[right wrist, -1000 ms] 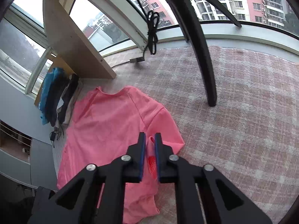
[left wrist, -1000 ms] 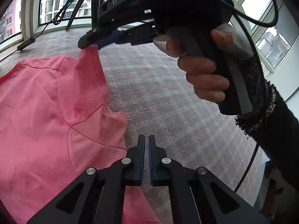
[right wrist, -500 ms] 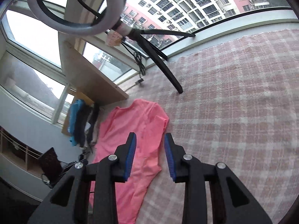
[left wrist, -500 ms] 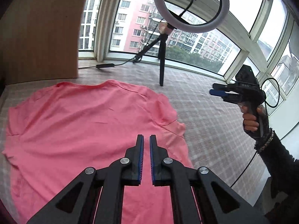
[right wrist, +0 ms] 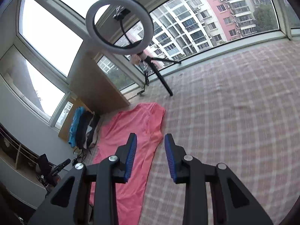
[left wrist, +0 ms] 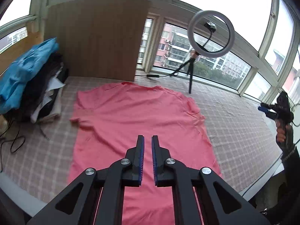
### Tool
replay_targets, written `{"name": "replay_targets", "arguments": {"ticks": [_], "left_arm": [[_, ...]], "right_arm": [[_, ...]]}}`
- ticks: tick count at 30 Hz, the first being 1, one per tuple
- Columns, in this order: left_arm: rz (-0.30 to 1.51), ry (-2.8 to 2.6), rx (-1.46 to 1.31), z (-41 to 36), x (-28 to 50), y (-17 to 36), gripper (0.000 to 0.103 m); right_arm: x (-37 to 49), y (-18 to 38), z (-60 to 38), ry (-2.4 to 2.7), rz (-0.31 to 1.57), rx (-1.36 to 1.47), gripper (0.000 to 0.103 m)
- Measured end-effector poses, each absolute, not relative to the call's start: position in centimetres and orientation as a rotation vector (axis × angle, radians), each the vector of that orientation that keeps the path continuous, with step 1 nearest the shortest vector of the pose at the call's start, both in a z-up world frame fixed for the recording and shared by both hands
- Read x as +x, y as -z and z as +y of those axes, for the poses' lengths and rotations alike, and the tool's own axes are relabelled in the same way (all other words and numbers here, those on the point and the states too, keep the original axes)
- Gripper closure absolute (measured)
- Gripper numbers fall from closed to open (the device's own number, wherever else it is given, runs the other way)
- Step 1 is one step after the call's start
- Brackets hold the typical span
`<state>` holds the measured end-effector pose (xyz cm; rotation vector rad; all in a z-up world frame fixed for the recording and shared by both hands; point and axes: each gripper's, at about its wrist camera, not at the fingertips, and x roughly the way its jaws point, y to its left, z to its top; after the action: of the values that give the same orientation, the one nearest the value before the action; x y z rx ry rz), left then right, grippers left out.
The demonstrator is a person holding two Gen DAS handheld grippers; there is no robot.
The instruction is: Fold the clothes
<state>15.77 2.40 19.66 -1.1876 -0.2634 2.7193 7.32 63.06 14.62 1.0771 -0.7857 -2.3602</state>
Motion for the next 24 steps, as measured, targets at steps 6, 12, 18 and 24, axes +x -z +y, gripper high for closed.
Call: {"name": "replay_targets", "arguments": {"ticks": [6,12,18,24], "left_arm": [[-0.356,-2.839,-1.394,-6.6,24.0,-16.5,0.097],[-0.413,-2.747,-1.516,-7.9,27.5,-11.8,0.097],[-0.157,-2.408,-1.347,6.7,26.3,-9.4,0.097],[0.173,-2.018,-1.189,25.6,29.4,-6.0,0.091]], "right_arm": [[14.3,-9.0,55.1,2.259,-0.746,1.245,0.072],[20.6,-4.3,48.8,2.220,-0.644,1.436,0.072],[24.2,-3.7,47.5,2.255,-0.658,1.495,0.072],[25.7,-4.1,48.7,2.334,-0.633,1.510,0.072]]}}
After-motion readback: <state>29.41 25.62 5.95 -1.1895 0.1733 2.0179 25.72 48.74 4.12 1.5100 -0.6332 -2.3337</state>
